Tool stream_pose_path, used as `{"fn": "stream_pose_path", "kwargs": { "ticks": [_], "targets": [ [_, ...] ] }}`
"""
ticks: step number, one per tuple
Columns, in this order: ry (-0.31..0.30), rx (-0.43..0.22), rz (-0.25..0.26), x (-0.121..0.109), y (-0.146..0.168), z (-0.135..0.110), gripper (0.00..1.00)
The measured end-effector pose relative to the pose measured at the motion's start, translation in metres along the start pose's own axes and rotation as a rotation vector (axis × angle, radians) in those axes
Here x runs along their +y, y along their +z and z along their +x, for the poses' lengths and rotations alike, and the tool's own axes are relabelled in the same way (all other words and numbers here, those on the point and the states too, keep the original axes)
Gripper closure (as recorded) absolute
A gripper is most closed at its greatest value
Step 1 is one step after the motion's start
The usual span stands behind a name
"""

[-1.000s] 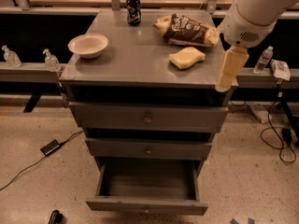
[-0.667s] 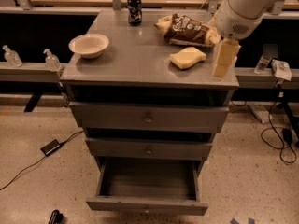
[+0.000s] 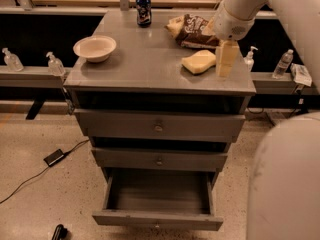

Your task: Place sponge into bottom drawer

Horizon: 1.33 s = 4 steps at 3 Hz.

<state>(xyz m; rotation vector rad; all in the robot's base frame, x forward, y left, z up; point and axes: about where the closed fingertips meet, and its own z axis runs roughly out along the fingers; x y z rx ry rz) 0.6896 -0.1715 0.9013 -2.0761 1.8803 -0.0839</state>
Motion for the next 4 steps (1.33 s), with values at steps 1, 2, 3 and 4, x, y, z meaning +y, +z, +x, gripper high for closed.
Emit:
{"fn": "stream_pose_path", "kwargs": {
  "ticks": [1,2,3,4],
  "targets": [
    [-0.056,-0.016,-0.033,-0.021,0.041,-0.002,0.0],
    [-0.092,-0.008,-0.05,-0.034,0.073,-0.007,0.02],
    [-0.085,0.001,-0.061,-0.038,0.087,-0.005,0.23],
    [-0.076,0.0,-0.046,-0.039,0.085,-0.002,0.46]
  ]
}}
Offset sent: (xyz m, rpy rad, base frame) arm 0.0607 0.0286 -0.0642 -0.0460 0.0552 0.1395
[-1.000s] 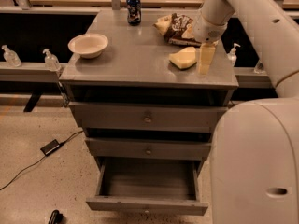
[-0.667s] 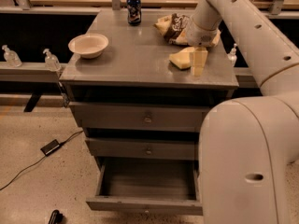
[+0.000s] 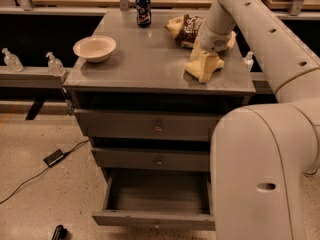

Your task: Place sponge into bottom drawer

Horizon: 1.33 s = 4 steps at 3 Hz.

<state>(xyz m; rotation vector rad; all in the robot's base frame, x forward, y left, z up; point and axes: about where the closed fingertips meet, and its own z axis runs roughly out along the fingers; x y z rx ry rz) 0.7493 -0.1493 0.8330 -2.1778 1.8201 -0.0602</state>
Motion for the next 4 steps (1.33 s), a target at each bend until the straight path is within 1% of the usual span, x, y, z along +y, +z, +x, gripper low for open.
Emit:
{"fn": "stream_pose_path", "kwargs": {
  "ticks": [1,2,3,4],
  "targets": [
    [-0.014,-0.052,0.047,0.006,-0.021,-0.012,0.7],
    [0.071,-0.216,0.169,0.036,-0.079,-0.035,0.99],
    [0.243,-0.317,0.2,0.078,-0.114,-0.028,1.0],
    [0.49,-0.372,0.193,0.138,-0.137,-0.008,1.0]
  ]
}}
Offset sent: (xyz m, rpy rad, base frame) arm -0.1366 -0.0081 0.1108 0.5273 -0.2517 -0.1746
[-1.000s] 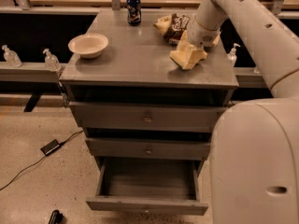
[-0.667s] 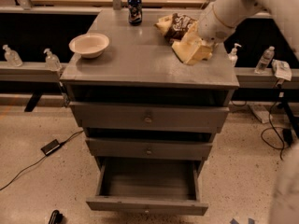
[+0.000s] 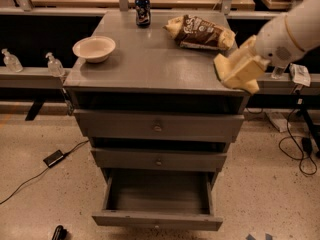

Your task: Place sponge into bottom drawer

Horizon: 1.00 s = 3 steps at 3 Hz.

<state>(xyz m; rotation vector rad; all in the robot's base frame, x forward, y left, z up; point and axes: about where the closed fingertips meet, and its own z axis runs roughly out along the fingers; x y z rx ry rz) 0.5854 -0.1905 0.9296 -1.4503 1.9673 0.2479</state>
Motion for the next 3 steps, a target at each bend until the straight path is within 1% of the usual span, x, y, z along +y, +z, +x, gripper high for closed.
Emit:
{"fn": "stream_pose_path", "kwargs": {
  "ticks": [1,2,3],
  "targets": [
    [0.207,-0.063,0.009,0.045,-0.015,0.025,1.0],
    [0.283,-0.068,0.041,0.056,-0.011,0.058,1.0],
    [0.277,-0.066,0.034,0.055,-0.009,0.058,1.0]
  ]
}}
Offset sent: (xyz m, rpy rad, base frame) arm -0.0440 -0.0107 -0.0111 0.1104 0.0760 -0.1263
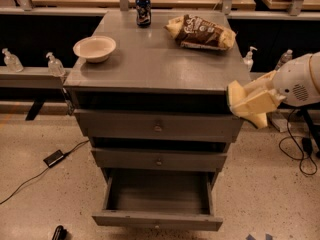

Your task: Place sponge into bottom drawer

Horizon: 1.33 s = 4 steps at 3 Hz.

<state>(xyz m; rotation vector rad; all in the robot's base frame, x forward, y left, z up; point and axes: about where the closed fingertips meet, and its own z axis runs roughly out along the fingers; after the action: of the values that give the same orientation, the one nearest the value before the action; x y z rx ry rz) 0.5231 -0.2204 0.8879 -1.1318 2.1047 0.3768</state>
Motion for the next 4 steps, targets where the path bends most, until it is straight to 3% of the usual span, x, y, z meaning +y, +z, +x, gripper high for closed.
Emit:
{"fn": "stream_pose_path", "kwargs": {
  "ticks": [1,3,4],
  "targets": [
    [0.04,-0.066,-0.088,-0.005,0.052,0.039,1.0],
    [0.146,-0.348,-0.275,-0.011,0.152,0.128,1.0],
    [0.261,-0.369,-0.376,-0.012,0.203,0.201,1.0]
  ]
}}
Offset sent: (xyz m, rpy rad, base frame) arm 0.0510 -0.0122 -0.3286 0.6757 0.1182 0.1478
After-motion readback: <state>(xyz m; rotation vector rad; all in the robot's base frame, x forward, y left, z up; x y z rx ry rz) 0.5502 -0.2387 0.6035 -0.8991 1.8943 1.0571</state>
